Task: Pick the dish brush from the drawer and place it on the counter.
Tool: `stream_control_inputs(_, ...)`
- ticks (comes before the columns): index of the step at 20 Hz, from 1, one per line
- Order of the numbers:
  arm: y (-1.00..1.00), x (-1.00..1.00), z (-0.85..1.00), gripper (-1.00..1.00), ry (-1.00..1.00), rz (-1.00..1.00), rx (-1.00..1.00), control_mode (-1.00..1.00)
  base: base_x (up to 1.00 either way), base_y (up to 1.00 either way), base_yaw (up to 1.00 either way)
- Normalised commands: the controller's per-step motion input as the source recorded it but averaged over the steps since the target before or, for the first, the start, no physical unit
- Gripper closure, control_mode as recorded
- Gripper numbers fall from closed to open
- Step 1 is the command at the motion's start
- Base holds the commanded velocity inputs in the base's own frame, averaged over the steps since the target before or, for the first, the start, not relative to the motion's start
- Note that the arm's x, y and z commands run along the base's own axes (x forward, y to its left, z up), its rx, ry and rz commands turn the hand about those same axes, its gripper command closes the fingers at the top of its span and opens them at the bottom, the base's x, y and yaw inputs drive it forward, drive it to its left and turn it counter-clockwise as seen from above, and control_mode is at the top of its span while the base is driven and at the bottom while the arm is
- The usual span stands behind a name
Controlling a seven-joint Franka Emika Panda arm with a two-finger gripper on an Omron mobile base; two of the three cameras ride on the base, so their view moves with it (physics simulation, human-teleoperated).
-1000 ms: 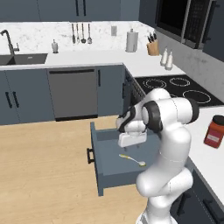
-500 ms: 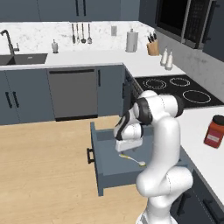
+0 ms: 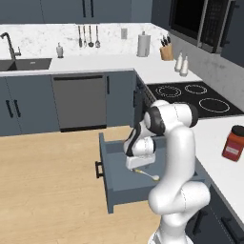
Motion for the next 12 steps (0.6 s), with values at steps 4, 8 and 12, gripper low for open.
stream_control_inputs(4,0.0,-0.1,-0.05,-1.0,-0.07,0.0,0.0,-1.0,0.0,0.0,0.0)
stream_control_inputs(8,0.0,-0.33,0.07,-1.0,-0.16,0.0,0.0,-1.0,0.0,0.0,0.0)
stream_control_inputs(12,0.0,-0.37,-0.47,-1.0,-0.12,0.0,0.0,-1.0,0.0,0.0,0.0)
